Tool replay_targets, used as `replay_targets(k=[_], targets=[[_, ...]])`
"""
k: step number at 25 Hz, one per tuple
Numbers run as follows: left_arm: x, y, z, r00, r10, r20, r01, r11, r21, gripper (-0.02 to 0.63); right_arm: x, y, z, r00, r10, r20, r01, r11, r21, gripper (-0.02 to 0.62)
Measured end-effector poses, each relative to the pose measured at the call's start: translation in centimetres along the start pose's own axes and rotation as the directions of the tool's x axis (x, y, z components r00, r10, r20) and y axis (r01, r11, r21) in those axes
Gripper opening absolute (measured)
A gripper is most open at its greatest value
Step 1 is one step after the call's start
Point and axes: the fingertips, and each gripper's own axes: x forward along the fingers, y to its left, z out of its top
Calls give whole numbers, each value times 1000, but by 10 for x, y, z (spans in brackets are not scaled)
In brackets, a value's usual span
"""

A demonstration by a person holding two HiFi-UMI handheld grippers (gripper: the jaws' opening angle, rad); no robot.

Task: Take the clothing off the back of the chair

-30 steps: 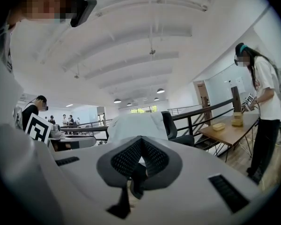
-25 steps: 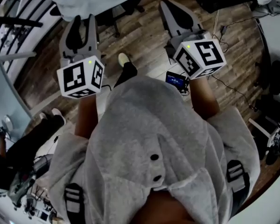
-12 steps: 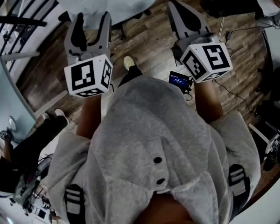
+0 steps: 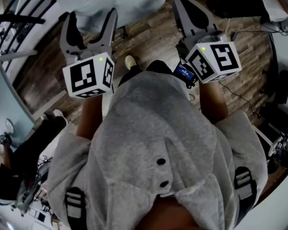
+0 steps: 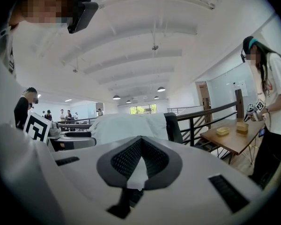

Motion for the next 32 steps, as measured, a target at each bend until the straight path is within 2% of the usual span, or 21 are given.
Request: replay_targets(k=[6,9,14,21,25,28,32], targets=[[7,-4,-1,998,55,-27,-55,998,13,441,0,-22,-4,1000,25,-6,-25,1000,16,9],[10,-5,6,994,104,-28,-104,994,18,449,8,-32,3,998,69,3,-69,997,23,9],[16,-19,9,981,191,-42,-192,981,-21,453,7,-57,9,987,162,-1,-162,986,35,9],[29,-15,4,963,261,-66,-264,964,-38,454,32,-75,5,955,297,-10,-296,954,52,9],[38,-3,6,944,324,-63,-326,945,-10,486,47,-88,3,937,350,-3,-349,936,51,9],[37,9,8,948,312,-60,-312,950,7,514,51,-93,3,928,373,5,-373,927,44,9],[54,13,4,973,214,-92,-214,977,10,543,55,-98,0,916,401,-5,-400,915,47,9]])
